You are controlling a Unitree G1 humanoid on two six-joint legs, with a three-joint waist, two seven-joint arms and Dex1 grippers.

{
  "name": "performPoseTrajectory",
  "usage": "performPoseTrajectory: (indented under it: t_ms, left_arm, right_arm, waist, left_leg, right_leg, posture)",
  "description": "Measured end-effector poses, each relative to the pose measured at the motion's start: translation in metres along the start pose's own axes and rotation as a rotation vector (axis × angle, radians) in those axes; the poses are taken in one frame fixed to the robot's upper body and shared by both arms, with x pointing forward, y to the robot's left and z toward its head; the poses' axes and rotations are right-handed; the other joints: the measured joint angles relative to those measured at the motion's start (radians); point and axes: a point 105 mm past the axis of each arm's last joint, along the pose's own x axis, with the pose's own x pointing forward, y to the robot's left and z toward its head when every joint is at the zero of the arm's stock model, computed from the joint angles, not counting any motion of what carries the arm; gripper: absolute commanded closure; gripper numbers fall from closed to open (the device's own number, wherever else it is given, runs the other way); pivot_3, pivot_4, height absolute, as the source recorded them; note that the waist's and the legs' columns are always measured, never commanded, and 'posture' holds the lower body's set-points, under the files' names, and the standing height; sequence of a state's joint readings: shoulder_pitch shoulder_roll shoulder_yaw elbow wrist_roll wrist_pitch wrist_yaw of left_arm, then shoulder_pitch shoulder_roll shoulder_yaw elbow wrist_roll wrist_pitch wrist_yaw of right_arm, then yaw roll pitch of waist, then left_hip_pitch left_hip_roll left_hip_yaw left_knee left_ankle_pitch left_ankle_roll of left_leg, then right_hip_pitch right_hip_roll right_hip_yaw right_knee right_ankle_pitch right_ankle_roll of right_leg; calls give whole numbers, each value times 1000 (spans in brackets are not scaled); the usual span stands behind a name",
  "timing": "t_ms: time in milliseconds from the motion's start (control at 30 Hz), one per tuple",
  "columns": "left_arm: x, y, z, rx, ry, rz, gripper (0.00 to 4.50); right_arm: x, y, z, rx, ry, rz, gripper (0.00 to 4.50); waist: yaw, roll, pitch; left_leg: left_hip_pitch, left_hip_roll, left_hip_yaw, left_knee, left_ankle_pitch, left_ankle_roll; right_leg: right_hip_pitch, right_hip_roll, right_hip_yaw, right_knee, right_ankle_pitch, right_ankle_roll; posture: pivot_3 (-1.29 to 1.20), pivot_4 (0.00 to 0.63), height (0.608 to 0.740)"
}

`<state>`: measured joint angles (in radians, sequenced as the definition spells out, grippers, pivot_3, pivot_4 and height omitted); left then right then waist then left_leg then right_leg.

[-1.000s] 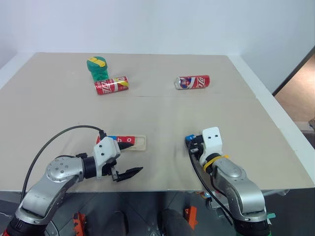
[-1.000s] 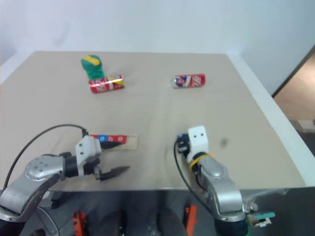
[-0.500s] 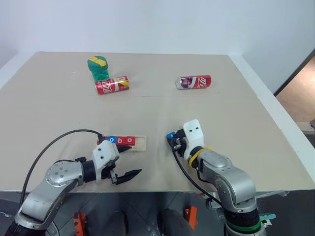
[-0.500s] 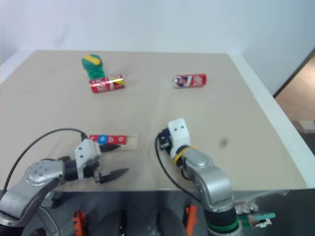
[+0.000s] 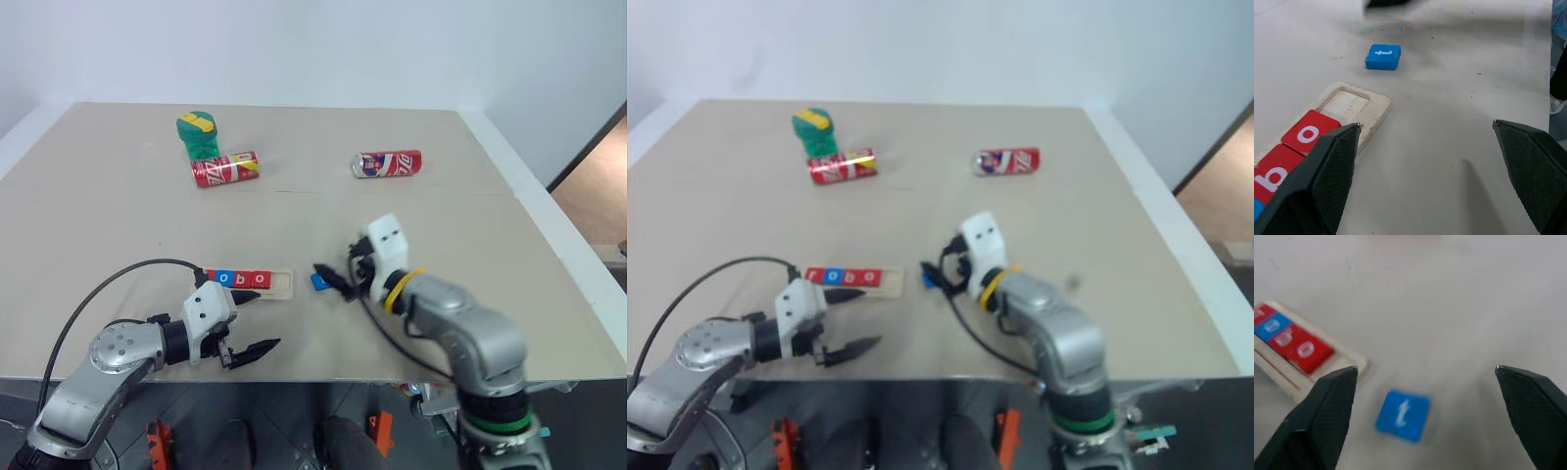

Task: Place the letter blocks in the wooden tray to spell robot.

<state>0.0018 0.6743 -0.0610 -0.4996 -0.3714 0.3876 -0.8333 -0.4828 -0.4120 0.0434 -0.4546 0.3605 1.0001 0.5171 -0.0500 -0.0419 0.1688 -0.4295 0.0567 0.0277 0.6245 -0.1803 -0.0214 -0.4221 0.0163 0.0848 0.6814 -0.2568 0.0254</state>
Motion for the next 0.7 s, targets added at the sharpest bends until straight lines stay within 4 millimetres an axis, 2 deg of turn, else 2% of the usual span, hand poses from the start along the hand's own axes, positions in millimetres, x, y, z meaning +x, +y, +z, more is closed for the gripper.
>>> performPoseTrajectory:
  t_ms: [33,67,133,267,333,467,567,600,633,667,700]
  left_arm:
    - [1,1,1,5,-5,-1,0]
    - [1,2,5,22,-21,-4,0]
    - [2,2,5,21,-24,-6,0]
    - [6,-1,11,1,-77,-32,0]
    - [7,-1,12,-5,-81,-33,0]
    - [6,0,12,-28,-93,-23,0]
    - [7,0,15,-60,-124,3,0]
    - [4,-2,14,-68,-119,23,0]
    - [4,-3,13,-70,-118,27,0]
    - [3,-3,12,-74,-115,33,0]
    - [3,-3,12,-75,-114,35,0]
  right_arm:
    - [-1,-3,3,-54,2,82,35]
    - [-2,-9,-1,-153,37,237,35]
    - [0,-10,-7,-199,47,323,35]
    - [17,1,-37,-358,107,645,35]
    - [23,4,-43,-397,103,715,35]
    - [30,2,-41,-423,87,738,35]
    - [48,1,-37,-444,79,758,35]
    - [53,-2,-44,-427,97,750,540]
    - [53,-4,-48,-418,109,745,737]
    - [53,-6,-54,-402,127,740,1116]
    - [53,-7,-56,-398,132,739,1253]
  waist:
    - [0,0,0]
    - [0,0,0]
    - [-2,-1,0]
    - [-9,0,1]
    - [-8,0,2]
    - [-7,1,2]
    - [-7,1,2]
    - [-6,1,2]
    - [-5,1,2]
    - [0,1,2]
    - [1,1,2]
  left_leg:
    - [0,0,0,0,0,0]
    - [3,-1,1,0,0,0]
    - [5,0,1,0,-1,1]
    - [5,3,0,-2,-1,2]
    - [5,3,-1,-2,-1,2]
    - [5,4,-1,-2,-1,2]
    - [5,4,-1,-2,-1,2]
    - [5,3,-1,-1,-1,2]
    - [5,3,-1,-1,-1,2]
    - [5,2,-1,-1,-1,2]
    - [5,2,-1,-1,-1,2]
  right_leg:
    - [1,0,0,0,0,-1]
    - [2,0,0,-1,-2,-4]
    - [4,0,0,-1,-3,-5]
    - [4,3,0,0,-1,-3]
    - [4,5,0,1,-1,-3]
    - [4,5,1,1,-2,-3]
    - [4,5,0,1,-1,-4]
    - [5,4,0,1,-1,-4]
    - [5,4,0,1,-1,-4]
    - [5,3,0,1,0,-5]
    - [5,3,0,1,0,-5]
  posture:
    - [0,150,740]
    - [0,150,740]
    - [0,150,740]
    - [0,150,740]
    - [0,150,740]
    - [0,150,740]
    - [0,150,740]
    - [0,150,740]
    - [0,150,740]
    - [0,150,740]
    - [0,150,740]
